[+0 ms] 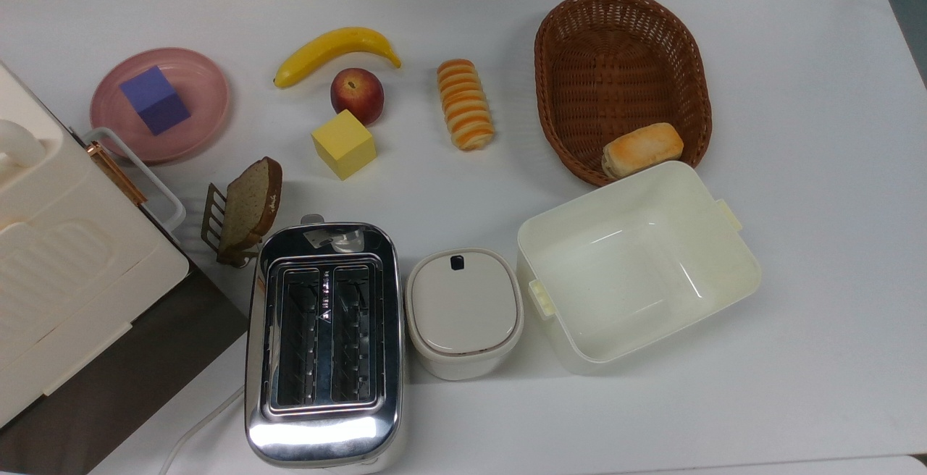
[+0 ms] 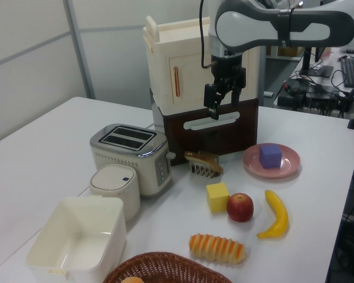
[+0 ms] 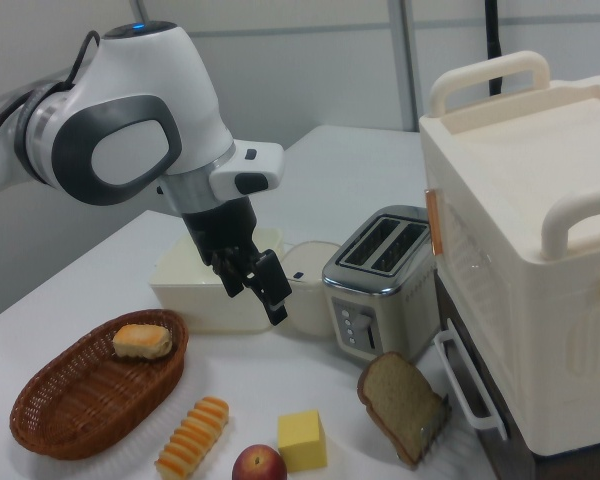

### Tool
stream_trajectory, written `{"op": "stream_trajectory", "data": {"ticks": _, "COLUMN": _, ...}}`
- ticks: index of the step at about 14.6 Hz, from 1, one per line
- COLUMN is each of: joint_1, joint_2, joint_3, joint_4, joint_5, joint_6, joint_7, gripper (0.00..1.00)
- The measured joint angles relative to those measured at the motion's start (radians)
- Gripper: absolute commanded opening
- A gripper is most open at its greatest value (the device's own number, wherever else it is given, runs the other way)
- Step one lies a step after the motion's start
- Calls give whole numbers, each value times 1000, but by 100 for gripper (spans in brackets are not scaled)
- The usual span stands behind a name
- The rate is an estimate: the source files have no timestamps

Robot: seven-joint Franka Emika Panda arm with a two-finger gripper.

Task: Put the purple cube on the table
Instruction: 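Move the gripper from above the table toward the pink plate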

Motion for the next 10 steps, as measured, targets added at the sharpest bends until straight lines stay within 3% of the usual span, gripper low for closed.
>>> {"op": "stream_trajectory", "data": {"ticks": 10, "joint_1": -24, "joint_2": -3, "joint_3": -1, "joint_4": 11, "joint_5": 0, "joint_6": 0, "joint_7": -40, "gripper": 100}}
